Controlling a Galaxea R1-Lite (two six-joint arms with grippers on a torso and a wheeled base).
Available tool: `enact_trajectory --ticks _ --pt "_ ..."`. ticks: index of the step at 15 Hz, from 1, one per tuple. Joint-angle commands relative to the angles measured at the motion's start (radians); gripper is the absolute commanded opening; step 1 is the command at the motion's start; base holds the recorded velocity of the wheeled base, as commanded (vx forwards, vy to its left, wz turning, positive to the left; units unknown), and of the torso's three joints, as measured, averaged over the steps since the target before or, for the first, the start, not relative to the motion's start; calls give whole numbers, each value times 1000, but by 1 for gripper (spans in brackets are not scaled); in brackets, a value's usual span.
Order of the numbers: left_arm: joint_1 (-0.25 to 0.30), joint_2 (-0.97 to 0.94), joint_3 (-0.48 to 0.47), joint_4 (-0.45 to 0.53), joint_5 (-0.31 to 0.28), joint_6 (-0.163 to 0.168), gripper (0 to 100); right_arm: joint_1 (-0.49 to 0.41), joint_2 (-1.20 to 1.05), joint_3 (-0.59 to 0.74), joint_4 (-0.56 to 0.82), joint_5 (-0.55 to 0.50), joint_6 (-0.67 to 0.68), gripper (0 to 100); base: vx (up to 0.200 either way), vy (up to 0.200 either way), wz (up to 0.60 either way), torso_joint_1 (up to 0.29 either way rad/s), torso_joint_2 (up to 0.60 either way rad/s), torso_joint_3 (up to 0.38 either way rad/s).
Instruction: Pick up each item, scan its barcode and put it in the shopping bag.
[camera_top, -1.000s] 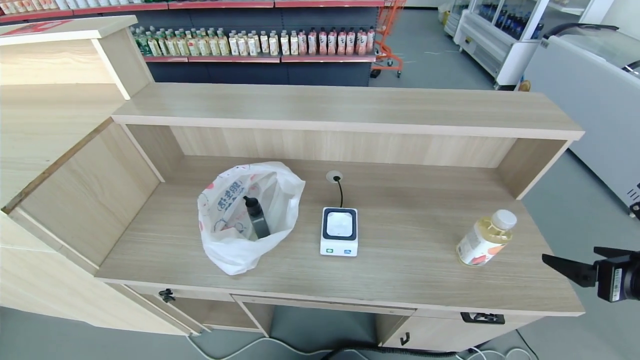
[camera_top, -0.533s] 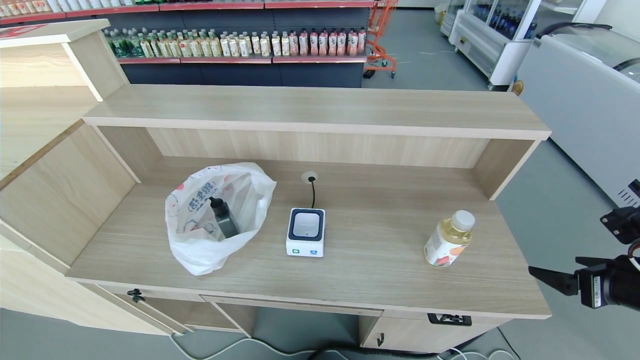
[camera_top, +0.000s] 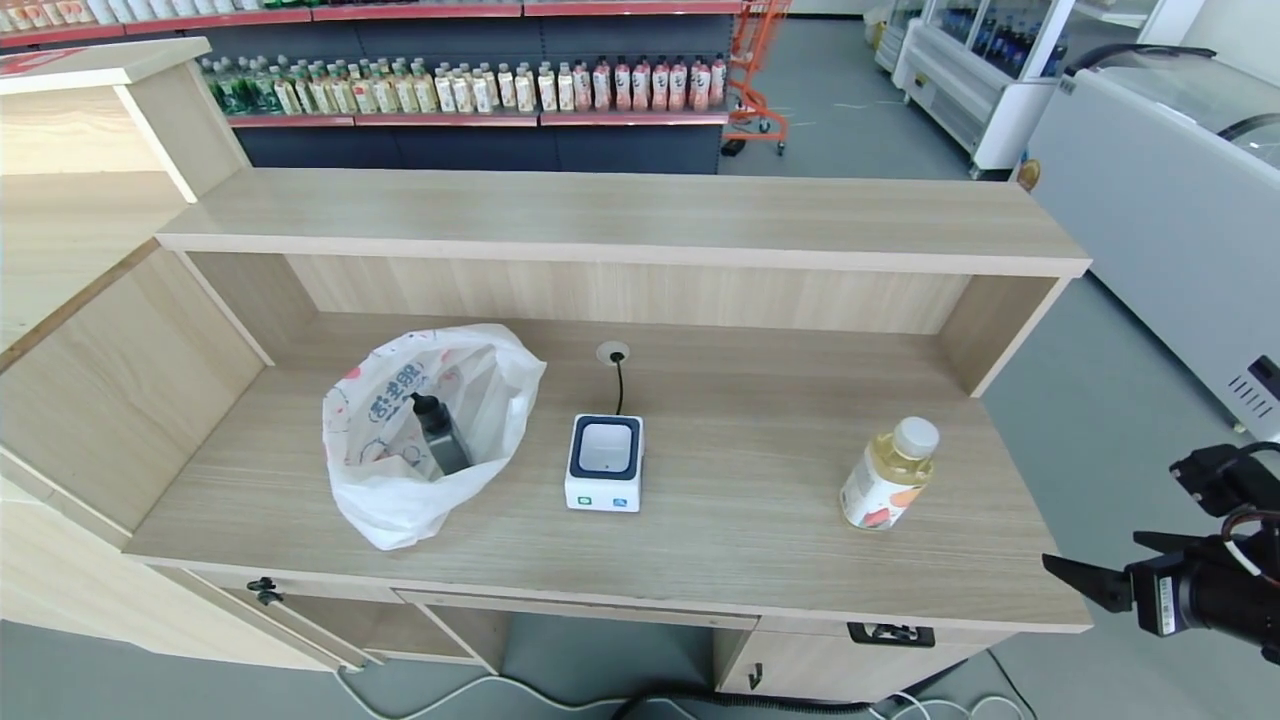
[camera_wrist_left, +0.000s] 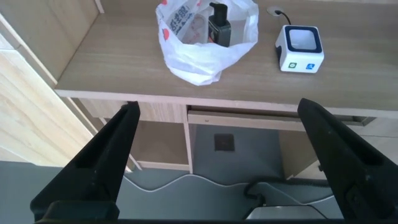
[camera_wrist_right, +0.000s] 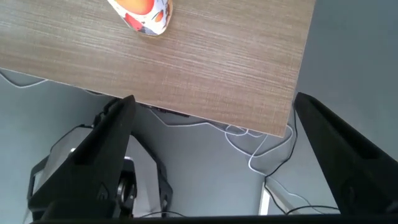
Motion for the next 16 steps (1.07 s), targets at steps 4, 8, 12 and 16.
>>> enact_trajectory --ticks 4,8,12,16 --pt "-1 -1 0 0 0 0 100 4 155 73 -222 35 5 100 0 0 0 0 0 0" --pt "-1 -1 0 0 0 0 100 12 310 151 -500 40 5 100 0 0 0 0 0 0" --pt "-1 -1 0 0 0 0 100 44 494 248 -831 40 34 100 0 0 0 0 0 0" --pt "-1 -1 0 0 0 0 100 74 500 249 -831 40 94 100 0 0 0 0 0 0"
